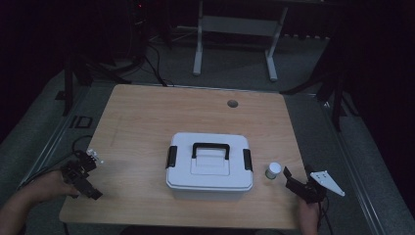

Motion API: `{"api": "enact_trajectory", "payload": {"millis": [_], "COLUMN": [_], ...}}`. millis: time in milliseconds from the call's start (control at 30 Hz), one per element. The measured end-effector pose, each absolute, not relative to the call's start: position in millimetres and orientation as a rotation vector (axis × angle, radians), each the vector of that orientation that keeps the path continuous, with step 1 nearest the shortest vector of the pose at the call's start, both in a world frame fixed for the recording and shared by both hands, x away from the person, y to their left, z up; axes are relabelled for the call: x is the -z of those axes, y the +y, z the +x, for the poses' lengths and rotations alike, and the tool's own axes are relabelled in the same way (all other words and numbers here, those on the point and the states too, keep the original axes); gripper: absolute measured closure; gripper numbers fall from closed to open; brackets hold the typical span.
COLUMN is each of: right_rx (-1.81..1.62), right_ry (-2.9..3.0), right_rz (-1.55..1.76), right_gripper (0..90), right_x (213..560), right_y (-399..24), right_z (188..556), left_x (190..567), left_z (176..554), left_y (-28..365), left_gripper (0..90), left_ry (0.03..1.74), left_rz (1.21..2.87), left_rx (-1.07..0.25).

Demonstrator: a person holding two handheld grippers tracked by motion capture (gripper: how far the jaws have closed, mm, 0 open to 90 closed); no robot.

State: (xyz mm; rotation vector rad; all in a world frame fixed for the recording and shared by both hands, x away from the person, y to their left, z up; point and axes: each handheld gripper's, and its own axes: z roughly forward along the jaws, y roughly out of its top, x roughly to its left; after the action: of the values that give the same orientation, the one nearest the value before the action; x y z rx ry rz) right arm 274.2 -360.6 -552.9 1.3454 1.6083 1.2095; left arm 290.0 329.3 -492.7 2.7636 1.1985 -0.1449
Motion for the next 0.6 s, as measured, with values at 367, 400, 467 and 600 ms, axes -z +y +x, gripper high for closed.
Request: {"api": "enact_trajectory", "payload": {"millis": [367, 400, 467, 600], "right_rx": [-1.213, -1.213, -1.212, -1.213], "right_ry": [1.608, 1.608, 1.607, 1.606], "right_rz": [1.348, 1.348, 1.348, 1.349], "right_gripper": [13.5, 13.5, 13.4, 13.4], "right_x": [552.9, 552.9, 552.9, 552.9], "right_y": [-360.8, -360.8, -360.7, -360.8], "right_z": [274.0, 273.9, 273.9, 273.8], "left_x": [482.4, 482.1, 481.8, 477.5], "left_z": [289.3, 289.1, 289.0, 290.4], "left_y": [312.1, 310.3, 305.4, 296.0], "left_gripper": [4.7, 4.7, 4.6, 4.6], "left_ry": [1.036, 1.034, 1.018, 0.961], "left_rz": [2.874, 2.880, 2.901, 2.898], "left_rx": [0.191, 0.194, 0.224, 0.232]}}
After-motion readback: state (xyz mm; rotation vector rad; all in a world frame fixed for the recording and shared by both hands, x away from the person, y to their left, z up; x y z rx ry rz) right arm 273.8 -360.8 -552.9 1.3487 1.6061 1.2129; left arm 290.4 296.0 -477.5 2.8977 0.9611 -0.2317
